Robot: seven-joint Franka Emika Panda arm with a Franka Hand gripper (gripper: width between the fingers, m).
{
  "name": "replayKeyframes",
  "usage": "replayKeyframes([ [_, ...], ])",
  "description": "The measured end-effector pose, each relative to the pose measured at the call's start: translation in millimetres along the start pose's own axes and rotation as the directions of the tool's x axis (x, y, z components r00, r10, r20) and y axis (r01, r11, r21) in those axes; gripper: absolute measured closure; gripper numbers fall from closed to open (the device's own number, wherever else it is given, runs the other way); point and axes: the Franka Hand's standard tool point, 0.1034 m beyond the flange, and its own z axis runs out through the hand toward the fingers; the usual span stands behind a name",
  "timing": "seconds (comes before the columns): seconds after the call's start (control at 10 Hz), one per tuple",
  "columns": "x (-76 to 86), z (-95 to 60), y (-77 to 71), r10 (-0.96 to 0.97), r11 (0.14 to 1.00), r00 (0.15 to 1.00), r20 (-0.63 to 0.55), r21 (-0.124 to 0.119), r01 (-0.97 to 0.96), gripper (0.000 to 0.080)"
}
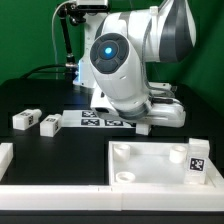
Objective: Assemble square table
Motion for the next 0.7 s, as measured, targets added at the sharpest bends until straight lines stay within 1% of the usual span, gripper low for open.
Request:
replayKeyframes([
  [0.1, 0.0, 0.0, 0.0, 0.0, 1.0, 1.0, 0.0, 0.0, 0.0, 0.0511],
  [0.6, 0.0, 0.0, 0.1, 0.0, 1.0, 1.0, 0.0, 0.0, 0.0, 0.0511],
  [0.7, 0.0, -3.1, 1.0, -0.005, 1.0, 1.0, 0.0, -0.004, 0.005, 0.0511],
])
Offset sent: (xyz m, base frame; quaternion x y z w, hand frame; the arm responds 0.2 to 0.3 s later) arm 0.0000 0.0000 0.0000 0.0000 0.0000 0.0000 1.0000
